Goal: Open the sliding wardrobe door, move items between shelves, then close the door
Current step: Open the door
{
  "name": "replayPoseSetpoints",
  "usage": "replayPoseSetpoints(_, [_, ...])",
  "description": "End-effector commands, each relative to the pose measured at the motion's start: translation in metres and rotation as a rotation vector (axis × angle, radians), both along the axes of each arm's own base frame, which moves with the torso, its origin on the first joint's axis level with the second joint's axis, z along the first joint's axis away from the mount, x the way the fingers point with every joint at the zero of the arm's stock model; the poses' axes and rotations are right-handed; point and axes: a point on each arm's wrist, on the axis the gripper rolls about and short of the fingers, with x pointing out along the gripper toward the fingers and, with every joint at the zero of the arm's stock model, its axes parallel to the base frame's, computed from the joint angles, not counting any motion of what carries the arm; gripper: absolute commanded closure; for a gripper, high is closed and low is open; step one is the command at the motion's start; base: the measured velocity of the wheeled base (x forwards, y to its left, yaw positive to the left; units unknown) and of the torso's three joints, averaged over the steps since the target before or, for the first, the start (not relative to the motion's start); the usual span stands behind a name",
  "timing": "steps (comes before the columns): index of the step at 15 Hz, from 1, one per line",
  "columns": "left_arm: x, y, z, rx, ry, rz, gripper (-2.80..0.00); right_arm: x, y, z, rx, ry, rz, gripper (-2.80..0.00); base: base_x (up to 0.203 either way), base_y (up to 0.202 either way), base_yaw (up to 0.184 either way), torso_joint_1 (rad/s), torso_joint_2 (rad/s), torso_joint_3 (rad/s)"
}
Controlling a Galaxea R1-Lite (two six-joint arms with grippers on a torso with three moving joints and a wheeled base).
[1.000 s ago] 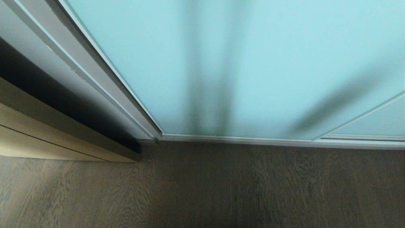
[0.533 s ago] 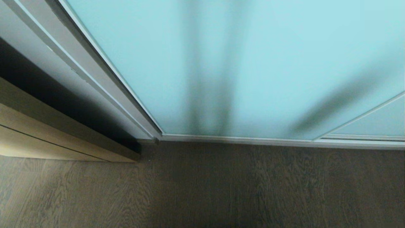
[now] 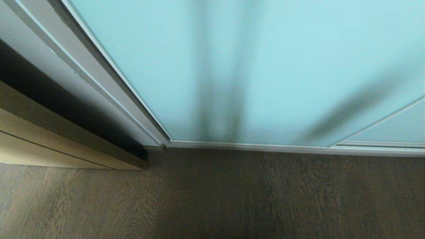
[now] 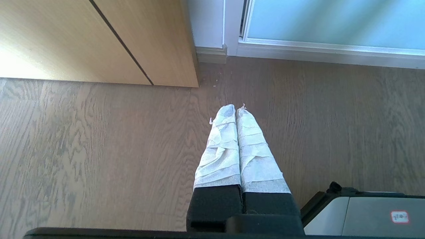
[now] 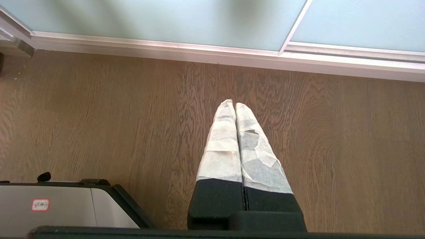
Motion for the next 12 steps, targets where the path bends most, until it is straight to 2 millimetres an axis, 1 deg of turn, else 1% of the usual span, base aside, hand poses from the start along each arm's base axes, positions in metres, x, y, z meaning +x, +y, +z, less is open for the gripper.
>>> replayPoseSetpoints(1, [0.0001, 0.0000, 0.0000, -0.001, 0.002, 0.000, 0.00, 0.0001, 0.0000, -0.0004, 0.001, 0.002, 0.000, 0.00, 0.000, 0.000, 0.000, 0.000, 0.00, 0.000])
replayPoseSetpoints(12, [0.0001, 0.0000, 0.0001, -0.002, 0.001, 0.000, 0.00, 0.0000, 0.0000, 0.0000, 0.000, 0.000, 0.000, 0.00, 0.000, 0.000, 0.000, 0.000, 0.00, 0.000])
